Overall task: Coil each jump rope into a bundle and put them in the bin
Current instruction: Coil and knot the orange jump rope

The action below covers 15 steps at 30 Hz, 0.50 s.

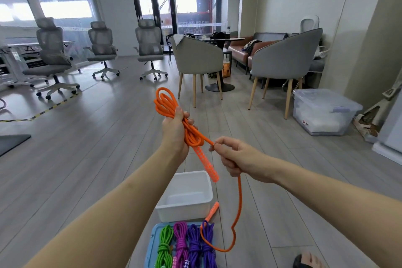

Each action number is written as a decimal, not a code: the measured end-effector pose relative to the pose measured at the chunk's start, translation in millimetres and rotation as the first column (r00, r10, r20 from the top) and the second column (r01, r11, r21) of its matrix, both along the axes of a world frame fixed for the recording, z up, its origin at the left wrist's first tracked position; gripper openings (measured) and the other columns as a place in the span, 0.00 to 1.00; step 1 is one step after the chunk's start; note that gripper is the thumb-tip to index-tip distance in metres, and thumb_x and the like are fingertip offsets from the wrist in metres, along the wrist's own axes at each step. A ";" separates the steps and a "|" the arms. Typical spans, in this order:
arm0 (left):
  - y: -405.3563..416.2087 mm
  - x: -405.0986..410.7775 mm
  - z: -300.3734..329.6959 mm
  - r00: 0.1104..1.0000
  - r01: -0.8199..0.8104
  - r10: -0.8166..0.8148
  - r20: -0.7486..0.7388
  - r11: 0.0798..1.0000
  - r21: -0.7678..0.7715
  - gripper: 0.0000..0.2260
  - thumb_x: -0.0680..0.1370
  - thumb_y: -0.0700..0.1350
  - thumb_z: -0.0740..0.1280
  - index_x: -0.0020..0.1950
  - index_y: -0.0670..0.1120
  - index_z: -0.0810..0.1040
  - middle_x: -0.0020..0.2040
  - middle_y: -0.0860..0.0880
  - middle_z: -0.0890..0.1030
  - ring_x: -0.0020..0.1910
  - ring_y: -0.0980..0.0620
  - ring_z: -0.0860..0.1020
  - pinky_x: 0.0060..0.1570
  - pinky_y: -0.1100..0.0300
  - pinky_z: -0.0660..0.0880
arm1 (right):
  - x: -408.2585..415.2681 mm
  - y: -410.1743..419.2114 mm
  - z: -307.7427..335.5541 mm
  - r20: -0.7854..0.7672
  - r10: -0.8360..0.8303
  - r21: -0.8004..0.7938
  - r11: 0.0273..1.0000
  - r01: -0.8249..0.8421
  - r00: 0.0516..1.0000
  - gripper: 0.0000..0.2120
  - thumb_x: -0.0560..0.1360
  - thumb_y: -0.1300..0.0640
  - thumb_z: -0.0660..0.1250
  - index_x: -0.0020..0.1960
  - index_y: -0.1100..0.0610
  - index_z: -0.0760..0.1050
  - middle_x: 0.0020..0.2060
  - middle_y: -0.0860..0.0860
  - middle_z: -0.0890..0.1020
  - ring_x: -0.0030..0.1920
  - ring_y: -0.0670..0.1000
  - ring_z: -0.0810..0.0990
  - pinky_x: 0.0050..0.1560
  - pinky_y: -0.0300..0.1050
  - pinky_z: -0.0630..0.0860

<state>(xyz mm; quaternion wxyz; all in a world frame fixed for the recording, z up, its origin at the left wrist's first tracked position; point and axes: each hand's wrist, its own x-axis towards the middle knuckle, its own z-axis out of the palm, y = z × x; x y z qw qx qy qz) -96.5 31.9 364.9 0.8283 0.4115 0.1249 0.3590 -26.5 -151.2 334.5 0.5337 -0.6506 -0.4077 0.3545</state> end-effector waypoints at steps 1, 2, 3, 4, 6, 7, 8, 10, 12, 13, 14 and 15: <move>1.4 -0.7 2.8 1.000 -0.003 0.003 0.012 1.000 -0.002 0.07 0.87 0.46 0.58 0.50 0.47 0.69 0.35 0.52 0.74 0.28 0.56 0.73 0.30 0.60 0.74 | 1.2 -1.3 -0.9 0.058 0.007 -0.020 1.000 -0.006 0.998 0.15 0.85 0.48 0.62 0.58 0.60 0.75 0.31 0.51 0.69 0.30 0.49 0.67 0.32 0.42 0.67; 4.4 -1.3 5.7 1.000 -0.009 0.009 0.025 1.000 -0.006 0.07 0.87 0.46 0.58 0.50 0.48 0.70 0.35 0.52 0.74 0.28 0.56 0.73 0.30 0.60 0.74 | 3.2 -3.5 -3.0 0.143 0.028 -0.079 0.997 -0.017 0.989 0.14 0.86 0.50 0.60 0.57 0.61 0.76 0.31 0.52 0.73 0.31 0.49 0.72 0.34 0.42 0.72; 7.7 -2.6 8.3 0.999 -0.013 0.013 0.038 1.000 -0.013 0.07 0.87 0.46 0.58 0.49 0.48 0.70 0.36 0.52 0.74 0.28 0.57 0.73 0.30 0.60 0.74 | 5.7 -7.2 -6.9 0.253 0.084 -0.187 0.982 -0.036 0.964 0.13 0.86 0.51 0.60 0.55 0.59 0.77 0.34 0.52 0.78 0.35 0.49 0.77 0.39 0.41 0.76; 10.7 -3.9 10.2 0.999 -0.016 0.017 0.049 1.000 -0.019 0.08 0.87 0.46 0.58 0.49 0.48 0.70 0.36 0.52 0.74 0.29 0.57 0.73 0.31 0.60 0.74 | 9.9 -12.4 -12.9 0.367 0.176 -0.339 0.940 -0.045 0.914 0.10 0.85 0.52 0.61 0.53 0.56 0.77 0.40 0.53 0.83 0.40 0.48 0.81 0.45 0.42 0.78; 14.0 -5.7 10.0 0.998 -0.010 0.012 0.059 0.999 -0.033 0.08 0.87 0.46 0.58 0.49 0.48 0.70 0.35 0.52 0.74 0.29 0.56 0.73 0.31 0.60 0.75 | 20.0 -25.3 -29.7 0.520 0.388 -0.656 0.752 0.064 0.761 0.05 0.82 0.54 0.63 0.49 0.52 0.77 0.50 0.55 0.84 0.47 0.51 0.81 0.51 0.46 0.77; 13.7 -5.7 9.0 0.998 0.001 0.001 0.059 0.999 -0.038 0.08 0.87 0.46 0.58 0.49 0.47 0.71 0.35 0.52 0.74 0.29 0.56 0.74 0.32 0.59 0.75 | 22.8 -31.3 -36.9 0.549 0.462 -0.745 0.649 0.157 0.697 0.04 0.81 0.56 0.64 0.50 0.52 0.77 0.53 0.55 0.84 0.48 0.52 0.80 0.51 0.47 0.76; 12.5 -5.2 7.7 0.998 0.015 -0.013 0.056 0.999 -0.043 0.07 0.87 0.46 0.58 0.50 0.47 0.71 0.35 0.52 0.75 0.29 0.56 0.74 0.32 0.59 0.76 | 24.6 -34.7 -42.1 0.574 0.477 -0.771 0.590 0.242 0.666 0.06 0.79 0.58 0.64 0.53 0.52 0.78 0.54 0.55 0.83 0.50 0.53 0.79 0.50 0.47 0.76; 8.3 -3.4 4.9 0.998 0.054 -0.052 0.047 0.998 -0.045 0.06 0.87 0.47 0.59 0.52 0.47 0.71 0.35 0.52 0.75 0.30 0.56 0.75 0.34 0.58 0.76 | 24.1 -31.9 -45.0 0.621 0.355 -0.705 0.643 0.299 0.699 0.07 0.77 0.60 0.64 0.53 0.52 0.77 0.51 0.52 0.82 0.52 0.54 0.80 0.51 0.47 0.77; 2.7 -0.4 2.6 0.995 0.090 -0.088 0.040 0.995 -0.035 0.06 0.87 0.47 0.59 0.53 0.47 0.71 0.36 0.52 0.76 0.30 0.56 0.75 0.36 0.58 0.77 | 17.6 -19.5 -40.3 0.572 0.174 -0.592 0.765 0.256 0.802 0.05 0.75 0.61 0.67 0.48 0.52 0.77 0.45 0.49 0.81 0.49 0.52 0.81 0.50 0.44 0.77; 0.4 0.7 2.2 0.994 0.100 -0.099 0.037 0.995 -0.026 0.06 0.87 0.47 0.59 0.53 0.46 0.71 0.36 0.52 0.76 0.31 0.56 0.76 0.36 0.58 0.78 | 14.3 -12.6 -37.5 0.503 0.106 -0.541 0.813 0.217 0.858 0.05 0.76 0.61 0.68 0.47 0.52 0.78 0.44 0.49 0.81 0.47 0.49 0.81 0.51 0.42 0.77; -1.0 1.2 2.7 0.994 0.102 -0.101 0.040 0.995 -0.020 0.06 0.87 0.47 0.59 0.53 0.46 0.71 0.36 0.52 0.76 0.31 0.56 0.76 0.37 0.58 0.78 | 11.3 -7.6 -34.3 0.410 0.056 -0.498 0.850 0.172 0.910 0.04 0.77 0.61 0.68 0.49 0.53 0.79 0.45 0.49 0.83 0.47 0.47 0.82 0.54 0.41 0.77; -2.1 1.3 4.3 0.994 0.098 -0.097 0.047 0.995 -0.017 0.06 0.86 0.47 0.59 0.53 0.46 0.71 0.36 0.52 0.76 0.31 0.56 0.76 0.37 0.57 0.77 | 9.5 -4.9 -32.5 0.311 0.024 -0.462 0.877 0.129 0.950 0.04 0.78 0.60 0.68 0.52 0.54 0.80 0.47 0.51 0.85 0.49 0.48 0.83 0.59 0.43 0.77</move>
